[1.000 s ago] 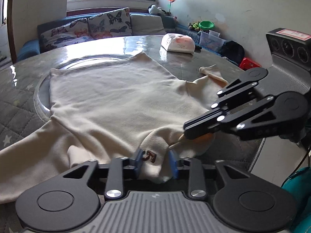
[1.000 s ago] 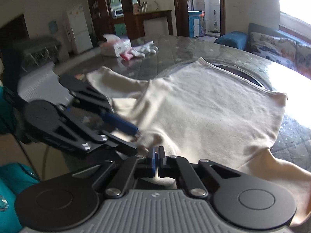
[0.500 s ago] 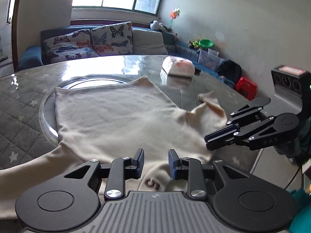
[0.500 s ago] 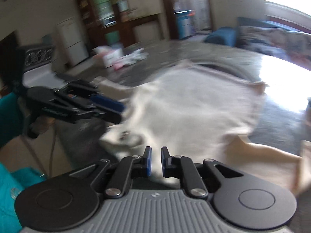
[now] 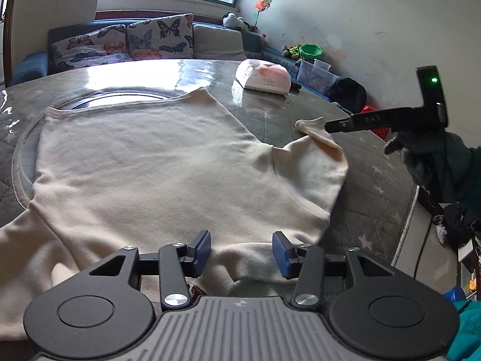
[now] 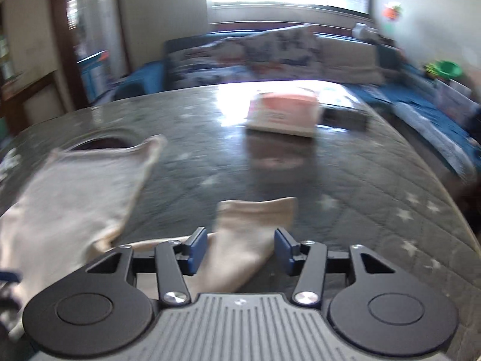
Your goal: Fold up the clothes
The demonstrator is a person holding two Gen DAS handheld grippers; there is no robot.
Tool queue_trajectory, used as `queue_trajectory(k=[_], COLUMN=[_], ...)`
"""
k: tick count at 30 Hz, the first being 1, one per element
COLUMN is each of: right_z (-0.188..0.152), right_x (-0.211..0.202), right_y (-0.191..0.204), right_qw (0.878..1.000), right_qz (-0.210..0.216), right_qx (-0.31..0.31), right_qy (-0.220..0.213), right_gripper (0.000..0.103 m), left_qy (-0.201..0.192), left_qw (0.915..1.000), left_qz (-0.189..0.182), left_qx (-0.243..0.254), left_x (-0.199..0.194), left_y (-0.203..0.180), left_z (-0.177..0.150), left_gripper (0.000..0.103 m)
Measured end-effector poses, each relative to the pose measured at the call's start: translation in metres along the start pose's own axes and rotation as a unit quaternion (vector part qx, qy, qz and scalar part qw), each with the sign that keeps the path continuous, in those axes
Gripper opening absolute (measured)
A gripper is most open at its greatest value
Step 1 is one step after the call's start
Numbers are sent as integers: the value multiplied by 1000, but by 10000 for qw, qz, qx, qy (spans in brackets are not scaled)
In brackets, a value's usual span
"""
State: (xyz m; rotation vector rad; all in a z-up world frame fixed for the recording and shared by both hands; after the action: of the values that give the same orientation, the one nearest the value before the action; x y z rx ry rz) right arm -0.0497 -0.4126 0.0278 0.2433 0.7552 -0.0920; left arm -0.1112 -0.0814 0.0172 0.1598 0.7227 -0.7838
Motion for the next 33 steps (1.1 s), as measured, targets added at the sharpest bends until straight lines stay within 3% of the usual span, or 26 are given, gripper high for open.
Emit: queue_trajectory(k=[5,7,16,26,33], right_z=[-1,-6,-4,6,6], right_x=[24,29,26,15,18], right_y=[-18,-15,-3,-8,-1], right_qw=[9983,9984,9982,9973,9981], right_qz=[-245,-385,-580,-440,-330], right_qx=[512,388,148,571,528], right_qy=[157,129,26,-114,-45], right_gripper=[52,53,29,36,41], left_qy=[-57,-64,-96,-118,-127], left_qw=[9999,9999,9998,9997,9996], left_qz=[-86,-93,-173,-213,-227], left_qx=[-44,-17,-15,-52,-56], left_x=[0,0,3,2,4], left_y=[-2,-4,-7,-6,-9], left_z=[1,1,0,0,0], left_gripper=[67,71,84,88,92])
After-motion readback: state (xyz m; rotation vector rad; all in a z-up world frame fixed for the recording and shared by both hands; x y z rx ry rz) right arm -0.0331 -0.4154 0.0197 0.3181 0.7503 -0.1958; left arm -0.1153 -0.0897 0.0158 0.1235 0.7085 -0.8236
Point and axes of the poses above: each gripper's, at about its wrist camera, not at the fingertips, and x roughly the way its jaws point, y to its left, z to its top, the point moved 1 cm from there along x, roughly the way its jaws point, and after that the axes turned 10 degrees about x, right-handed, at the moved point
